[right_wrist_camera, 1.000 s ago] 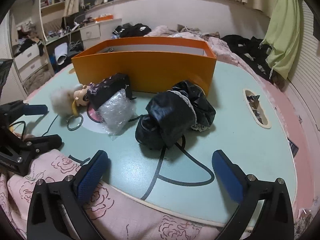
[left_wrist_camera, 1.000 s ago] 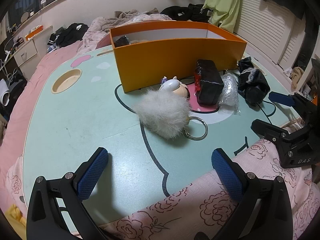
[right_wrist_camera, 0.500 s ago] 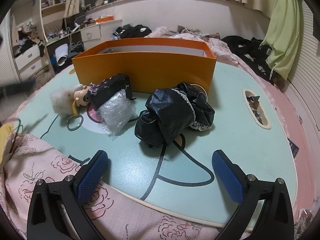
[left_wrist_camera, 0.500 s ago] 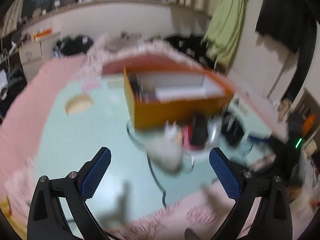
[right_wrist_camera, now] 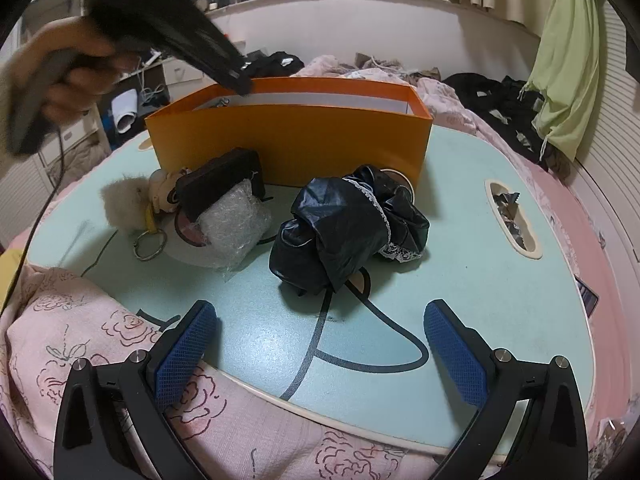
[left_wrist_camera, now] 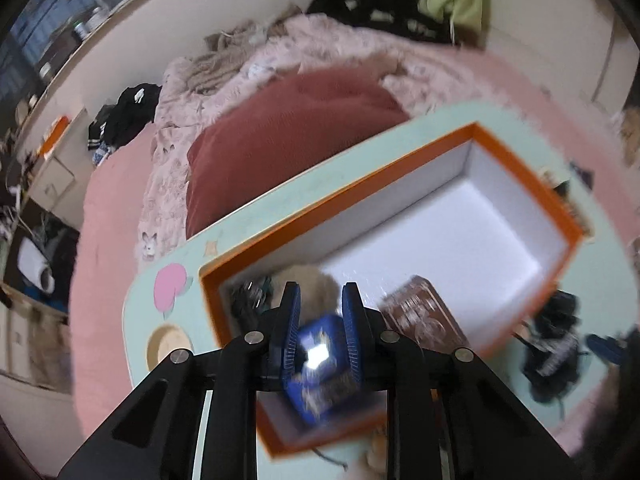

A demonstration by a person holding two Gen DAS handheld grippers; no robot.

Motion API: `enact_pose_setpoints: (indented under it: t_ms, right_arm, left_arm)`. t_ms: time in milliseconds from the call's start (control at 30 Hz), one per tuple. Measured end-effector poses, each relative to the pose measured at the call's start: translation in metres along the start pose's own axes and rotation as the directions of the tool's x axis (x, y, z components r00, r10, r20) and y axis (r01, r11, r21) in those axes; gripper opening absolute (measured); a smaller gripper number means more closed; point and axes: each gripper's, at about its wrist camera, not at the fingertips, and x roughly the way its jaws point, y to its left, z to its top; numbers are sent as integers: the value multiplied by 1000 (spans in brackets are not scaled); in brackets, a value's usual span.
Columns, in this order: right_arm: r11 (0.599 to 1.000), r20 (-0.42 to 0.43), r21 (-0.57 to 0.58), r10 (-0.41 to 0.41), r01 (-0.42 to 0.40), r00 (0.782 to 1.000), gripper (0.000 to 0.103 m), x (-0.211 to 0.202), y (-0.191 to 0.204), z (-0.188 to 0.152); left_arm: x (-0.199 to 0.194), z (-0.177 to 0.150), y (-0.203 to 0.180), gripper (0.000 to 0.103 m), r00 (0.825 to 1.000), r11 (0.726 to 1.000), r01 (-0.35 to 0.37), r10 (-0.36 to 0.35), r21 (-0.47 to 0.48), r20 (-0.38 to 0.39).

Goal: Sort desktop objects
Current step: 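Reach into the box and grasp the brown fluffy pompom with the left gripper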

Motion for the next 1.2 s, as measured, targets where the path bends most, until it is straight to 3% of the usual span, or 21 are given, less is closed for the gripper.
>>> enact_pose_setpoints:
  t_ms: [200,367,500,600,767,967,1067,1200]
  right_arm:
    - [1000,1,0,0,0,1000,103,0,1,0]
    - [1000,3,0,1,-1,1000,103,0,2,0]
    - [1000,4,-1,1,-1,1000,103,0,2,0]
    - [1000,4,-1,1,-1,1000,103,0,2,0]
    - [1000,4,-1,1,-1,1000,103,1,2,1]
    - [1000,4,-1,1,-1,1000,103,0,2,0]
    - [1000,5,-1,2,-2,1000,103,1,1,0]
    - [1000,5,-1,2,-2,1000,103,0,1,0]
  left_arm:
    - [41,13,-18,23,987,993,-86,95,77,-128]
    - [57,15,-26,26,957,961,-238,257,143,-137]
    - [65,15,-20,30,962,972,-207,222,110,-158]
    - [63,16,-14,19,961,971,-218,230,94,-153]
    - [47,10,-6,12,980,984,-168,173,55,-97]
    - [-6,5,-8,8,998,999,-40,39,26,49]
    - [-52,-3,-13,8,986,996,89,-90,9,140]
    - [-95,-21,-20,8,944,968,248,-248,25,219]
